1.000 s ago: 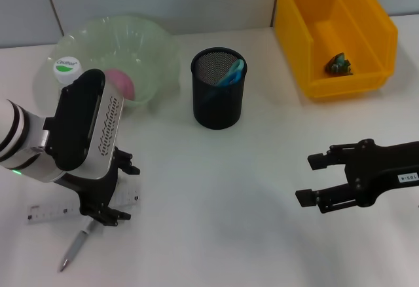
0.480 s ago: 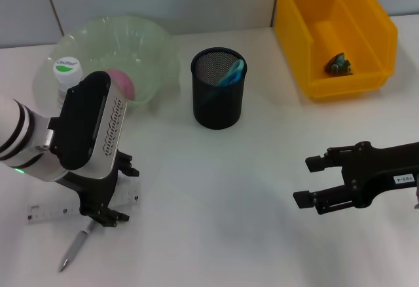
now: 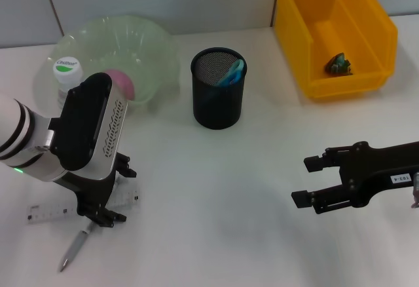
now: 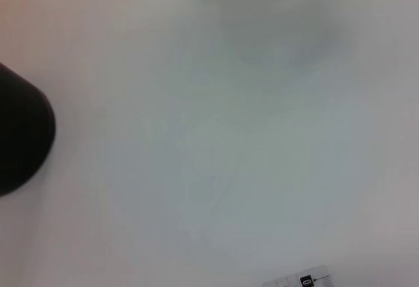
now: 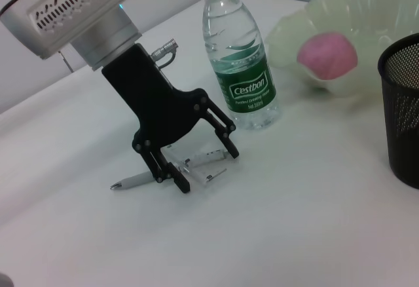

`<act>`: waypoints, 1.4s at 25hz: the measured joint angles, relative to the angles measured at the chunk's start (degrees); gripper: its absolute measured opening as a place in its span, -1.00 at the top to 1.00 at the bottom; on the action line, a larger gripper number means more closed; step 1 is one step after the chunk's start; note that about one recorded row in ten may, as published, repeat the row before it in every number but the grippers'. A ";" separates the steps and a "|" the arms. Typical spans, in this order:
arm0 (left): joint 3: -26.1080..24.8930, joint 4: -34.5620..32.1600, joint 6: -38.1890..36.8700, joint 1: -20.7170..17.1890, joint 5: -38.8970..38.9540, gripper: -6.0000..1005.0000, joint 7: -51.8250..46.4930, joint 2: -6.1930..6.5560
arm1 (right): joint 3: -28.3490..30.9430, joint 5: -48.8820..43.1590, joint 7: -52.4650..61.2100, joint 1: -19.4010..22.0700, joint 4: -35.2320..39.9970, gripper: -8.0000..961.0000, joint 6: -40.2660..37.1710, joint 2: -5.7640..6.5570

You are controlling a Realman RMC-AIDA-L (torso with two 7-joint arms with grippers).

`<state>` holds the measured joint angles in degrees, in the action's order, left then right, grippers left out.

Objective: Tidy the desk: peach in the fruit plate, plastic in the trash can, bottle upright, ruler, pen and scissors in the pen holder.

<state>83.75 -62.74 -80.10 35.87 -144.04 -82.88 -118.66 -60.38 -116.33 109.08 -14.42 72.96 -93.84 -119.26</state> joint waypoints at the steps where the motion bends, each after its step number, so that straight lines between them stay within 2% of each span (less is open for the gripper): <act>1: 0.05 0.05 -0.05 0.12 -0.11 -0.50 -0.04 0.00 | 0.00 0.00 0.00 0.00 0.00 -0.77 0.00 0.00; 7: 0.40 0.26 -0.28 0.33 -0.27 -0.50 -0.34 -0.07 | 0.00 -0.21 -0.10 -0.12 -0.02 -0.77 0.00 0.00; 17: 0.53 0.66 0.22 0.93 -0.46 -0.25 -0.43 -0.18 | 0.00 -0.35 -0.10 0.04 -0.02 -0.77 -0.02 0.00; 32: 1.14 0.59 0.15 0.95 -0.48 -0.19 -0.57 -0.17 | 0.00 -0.40 -0.09 0.15 -0.02 -0.77 -0.02 0.09; 35: 1.18 0.48 0.21 1.02 -0.47 -0.05 -0.87 -0.20 | 0.00 -0.40 -0.09 0.22 -0.02 -0.77 -0.02 0.09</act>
<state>84.93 -62.26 -79.89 36.89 -144.50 -83.75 -118.85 -60.38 -116.72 108.98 -14.20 72.95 -93.86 -119.18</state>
